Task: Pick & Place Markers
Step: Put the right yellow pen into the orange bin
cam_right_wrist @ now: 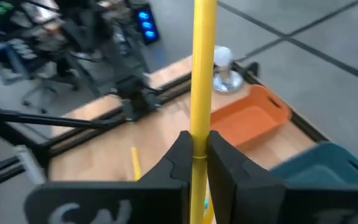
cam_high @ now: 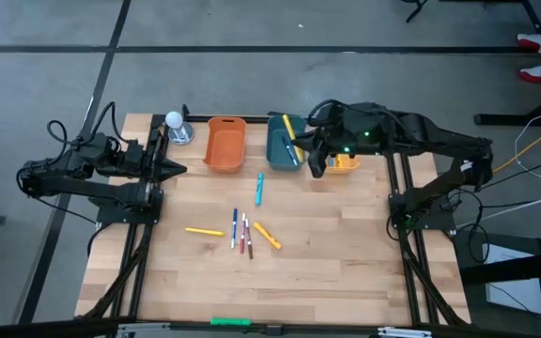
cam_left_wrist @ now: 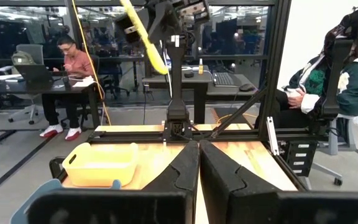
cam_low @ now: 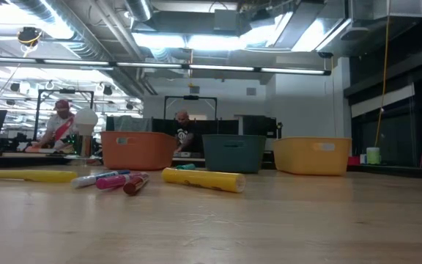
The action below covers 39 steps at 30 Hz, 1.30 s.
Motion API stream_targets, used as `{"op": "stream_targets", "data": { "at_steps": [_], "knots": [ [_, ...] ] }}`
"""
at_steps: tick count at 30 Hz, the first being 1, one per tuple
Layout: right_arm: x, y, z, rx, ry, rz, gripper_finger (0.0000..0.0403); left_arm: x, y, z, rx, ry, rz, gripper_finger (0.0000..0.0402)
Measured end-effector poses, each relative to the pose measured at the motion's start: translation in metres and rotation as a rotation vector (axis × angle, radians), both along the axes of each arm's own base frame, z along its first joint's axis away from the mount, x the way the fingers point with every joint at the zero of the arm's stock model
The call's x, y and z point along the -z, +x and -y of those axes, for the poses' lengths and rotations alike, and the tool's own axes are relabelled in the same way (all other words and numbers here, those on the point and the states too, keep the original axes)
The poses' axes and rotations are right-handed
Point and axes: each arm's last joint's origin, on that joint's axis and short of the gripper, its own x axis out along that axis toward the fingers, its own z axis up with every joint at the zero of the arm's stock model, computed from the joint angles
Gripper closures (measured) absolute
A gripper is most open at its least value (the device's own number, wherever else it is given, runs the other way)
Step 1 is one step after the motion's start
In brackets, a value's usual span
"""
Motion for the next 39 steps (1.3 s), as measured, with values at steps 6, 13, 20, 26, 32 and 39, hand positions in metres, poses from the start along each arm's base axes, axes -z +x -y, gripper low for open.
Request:
{"op": "stream_targets", "data": {
  "at_steps": [6,13,20,26,32,39],
  "knots": [
    [-0.008,-0.004,-0.003,-0.089,0.034,0.061,0.0376,0.0,0.0,0.0,0.0,0.0,0.0,0.0389],
    [-0.013,-0.01,-0.004,-0.115,0.048,0.089,0.0376,0.0,0.0,0.0,0.0,0.0,-0.001,0.0393],
    [-0.015,-0.013,-0.004,-0.111,0.059,0.1,0.0376,0.0,0.0,0.0,0.0,0.0,0.0,0.039],
    [-0.015,-0.013,-0.004,-0.127,0.082,0.103,0.0376,0.0,0.0,0.0,0.0,0.0,0.0,0.0391],
    [-0.015,-0.013,-0.004,-0.131,0.081,0.103,0.0376,0.0,0.0,0.0,-0.004,0.07,-0.001,0.0392],
    [-0.015,-0.013,-0.004,-0.131,0.081,0.103,0.0376,0.0,0.0,0.0,-0.004,0.083,0.002,0.039]
  ]
}}
